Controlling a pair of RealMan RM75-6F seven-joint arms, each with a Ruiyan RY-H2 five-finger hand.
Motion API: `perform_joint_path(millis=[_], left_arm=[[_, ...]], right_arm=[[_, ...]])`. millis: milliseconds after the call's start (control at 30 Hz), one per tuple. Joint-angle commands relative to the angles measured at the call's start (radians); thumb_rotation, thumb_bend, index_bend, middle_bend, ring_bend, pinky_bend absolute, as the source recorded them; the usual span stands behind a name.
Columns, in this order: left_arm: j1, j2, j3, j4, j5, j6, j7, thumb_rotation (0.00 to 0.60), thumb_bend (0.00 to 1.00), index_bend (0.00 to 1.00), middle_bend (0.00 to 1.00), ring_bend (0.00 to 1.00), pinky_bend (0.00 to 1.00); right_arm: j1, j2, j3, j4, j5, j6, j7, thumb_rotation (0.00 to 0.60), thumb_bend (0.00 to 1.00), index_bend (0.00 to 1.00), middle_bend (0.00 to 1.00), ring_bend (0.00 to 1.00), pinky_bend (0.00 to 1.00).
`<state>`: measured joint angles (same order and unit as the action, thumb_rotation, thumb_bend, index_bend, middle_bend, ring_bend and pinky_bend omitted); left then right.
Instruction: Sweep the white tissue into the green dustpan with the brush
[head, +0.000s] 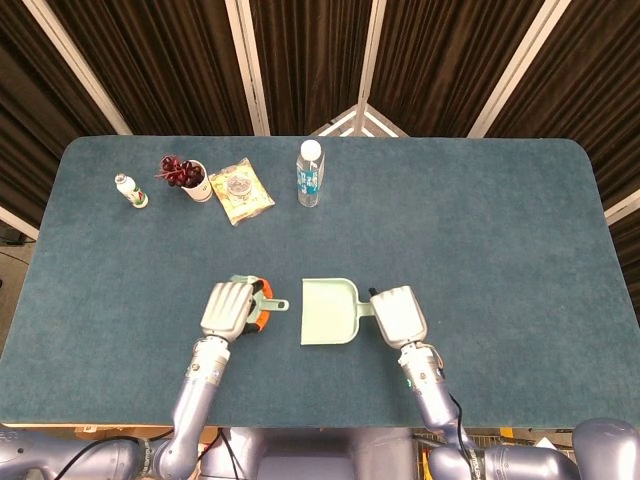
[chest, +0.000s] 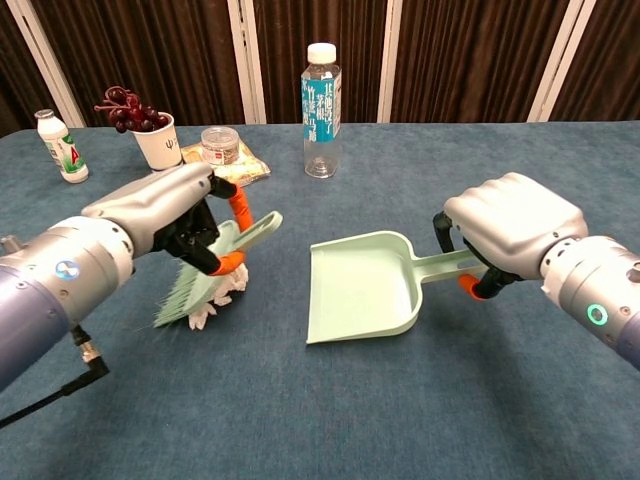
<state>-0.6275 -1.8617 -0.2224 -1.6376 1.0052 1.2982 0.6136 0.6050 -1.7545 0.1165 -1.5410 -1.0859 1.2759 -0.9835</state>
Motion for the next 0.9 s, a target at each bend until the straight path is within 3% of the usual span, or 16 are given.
perform_joint_path(millis=[33,600,900], left_arm=[[-0.007,-0.042,0.003,0.014,0.042,0.015,-0.035,0.600,0.68,0.79,1.00,1.00,1.00],[-0.028,-0.172,-0.036,0.060,0.192,0.054,-0.185,0.600,0.67,0.78,1.00,1.00,1.00],[-0.012,-0.094,-0.056,-0.031,0.213,0.051,-0.184,0.600,0.67,0.79,1.00,1.00,1.00]], right_arm=[[0.001,-0.003,0.001,0.001,0.000,0.000,-0.001,0.600,0.46,0.60,0.82,0.80,0.86],[-0.001,0.014,0.001,-0.015,-0.008,0.000,-0.001,0.600,0.46,0.60,0.82,0.80,0.86],[0.000,0.018,0.004,-0.038,-0.010,0.004,-0.012,0.600,0.46,0.60,0.82,0.80,0.86]])
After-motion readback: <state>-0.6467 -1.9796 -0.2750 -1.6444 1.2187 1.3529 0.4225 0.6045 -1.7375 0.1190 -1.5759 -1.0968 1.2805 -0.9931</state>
